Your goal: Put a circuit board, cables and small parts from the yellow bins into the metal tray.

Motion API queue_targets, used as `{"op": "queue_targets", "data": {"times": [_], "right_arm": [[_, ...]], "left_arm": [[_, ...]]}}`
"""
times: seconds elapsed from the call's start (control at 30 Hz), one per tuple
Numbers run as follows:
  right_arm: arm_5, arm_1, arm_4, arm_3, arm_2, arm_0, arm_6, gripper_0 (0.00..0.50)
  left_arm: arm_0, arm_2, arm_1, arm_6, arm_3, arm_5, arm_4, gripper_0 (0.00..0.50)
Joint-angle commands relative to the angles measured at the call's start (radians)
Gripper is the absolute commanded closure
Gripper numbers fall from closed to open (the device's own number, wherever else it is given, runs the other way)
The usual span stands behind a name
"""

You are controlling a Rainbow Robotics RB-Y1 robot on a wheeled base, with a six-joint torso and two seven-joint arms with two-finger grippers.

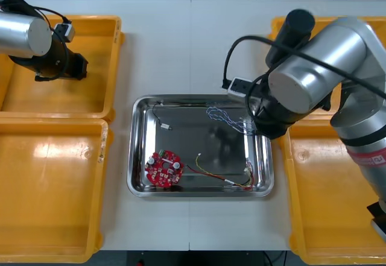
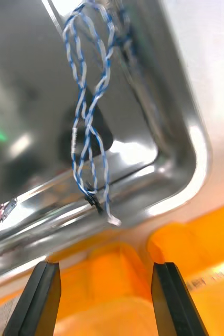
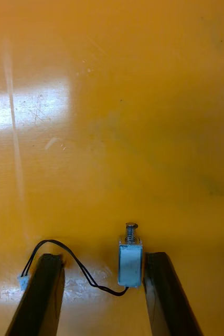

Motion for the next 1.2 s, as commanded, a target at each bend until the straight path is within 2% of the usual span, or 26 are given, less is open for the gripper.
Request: {"op": "queue_targets", "data": {"times": [0.03, 0.3, 0.43, 0.63, 0.9, 1.0, 1.2], "right_arm": [[0.007, 0.012, -0.055, -0.011, -0.114, -0.085, -0.018, 0.0], [0.007, -0.05, -0.139, -0.011, -0.246, -0.12, -0.055, 0.0], [0.007, -0.112, -0.182, -0.006, -0.299, -0.118, -0.161, 0.0], [0.007, -0.176, -0.197, 0.025, -0.369, -0.121, -0.284, 0.0], [0.007, -0.297, -0.274, 0.126, -0.465, -0.104, -0.393, 0.0], [0.007, -0.34, -0.285, 0.141, -0.527, -0.066, -0.406, 0.0], [0.007, -0.388, -0.295, 0.137, -0.614, 0.02, -0.414, 0.0]], "left_arm": [[-0.055, -0.018, -0.012, -0.109, -0.001, -0.02, -0.002, 0.5], [-0.057, -0.039, -0.012, -0.097, -0.003, -0.038, 0.01, 0.5], [-0.055, -0.039, -0.012, -0.098, -0.003, -0.032, 0.016, 0.5], [-0.057, -0.022, -0.003, -0.104, -0.009, -0.006, 0.019, 0.5], [-0.057, 0.067, 0.046, -0.098, -0.138, 0.198, -0.01, 0.5], [-0.057, 0.102, 0.068, -0.086, -0.214, 0.293, -0.033, 0.5], [-0.057, 0.143, 0.086, -0.032, -0.342, 0.442, -0.074, 0.5]]}}
